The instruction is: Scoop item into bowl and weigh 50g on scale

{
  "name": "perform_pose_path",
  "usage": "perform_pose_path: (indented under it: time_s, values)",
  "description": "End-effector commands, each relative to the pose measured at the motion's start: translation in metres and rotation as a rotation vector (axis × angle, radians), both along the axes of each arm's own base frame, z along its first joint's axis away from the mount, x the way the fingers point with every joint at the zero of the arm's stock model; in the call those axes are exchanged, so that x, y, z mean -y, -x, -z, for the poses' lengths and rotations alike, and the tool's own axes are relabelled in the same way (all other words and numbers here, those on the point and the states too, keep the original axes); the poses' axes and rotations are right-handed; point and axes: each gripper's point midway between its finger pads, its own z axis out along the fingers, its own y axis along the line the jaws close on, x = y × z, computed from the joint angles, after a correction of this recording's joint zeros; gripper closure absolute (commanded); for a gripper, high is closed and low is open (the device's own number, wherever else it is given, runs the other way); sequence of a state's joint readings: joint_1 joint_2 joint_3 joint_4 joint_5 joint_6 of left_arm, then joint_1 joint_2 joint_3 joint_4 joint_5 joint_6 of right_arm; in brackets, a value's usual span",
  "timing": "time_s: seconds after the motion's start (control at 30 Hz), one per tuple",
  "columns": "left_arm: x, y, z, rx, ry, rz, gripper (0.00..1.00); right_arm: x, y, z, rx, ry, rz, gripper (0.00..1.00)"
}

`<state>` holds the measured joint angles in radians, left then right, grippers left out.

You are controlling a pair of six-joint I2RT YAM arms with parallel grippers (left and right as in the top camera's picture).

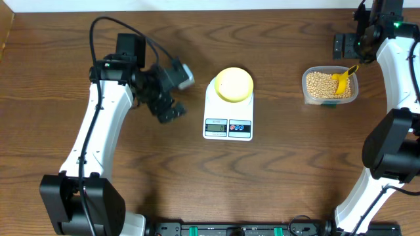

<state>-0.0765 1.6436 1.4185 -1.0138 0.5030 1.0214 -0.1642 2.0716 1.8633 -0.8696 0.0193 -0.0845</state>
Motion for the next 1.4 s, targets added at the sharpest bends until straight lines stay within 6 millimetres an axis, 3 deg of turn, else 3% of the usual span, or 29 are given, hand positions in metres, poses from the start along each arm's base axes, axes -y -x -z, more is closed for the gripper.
perform_pose_path:
  time_s: [0.0,0.1,0.2,0.63,0.8,1.0,1.37]
  values:
    - [0.008,0.027,-0.004,0.009,0.025,0.217,0.02,0.000,-0.003,-0.001,0.006,0.007,0.001,0.01]
    - [0.011,0.052,-0.004,0.002,0.041,0.394,0.02,0.000,-0.003,-0.001,0.005,0.007,0.001,0.01]
    - [0.013,0.059,-0.005,0.027,0.055,0.489,0.02,0.000,-0.003,-0.001,0.006,0.007,0.001,0.01]
    - [0.017,0.030,0.004,0.125,0.040,0.504,0.03,0.000,-0.003,-0.001,0.005,0.007,0.001,0.01]
    - [0.022,0.027,0.000,0.146,0.073,0.507,0.03,0.000,-0.003,-0.001,0.005,0.007,0.001,0.01]
    - [0.044,0.031,-0.017,0.178,0.240,0.513,0.02,0.000,-0.003,-0.001,0.005,0.007,0.001,0.01]
    - [0.043,0.033,-0.006,0.139,0.240,0.508,0.03,0.000,-0.003,-0.001,0.005,0.007,0.001,0.01]
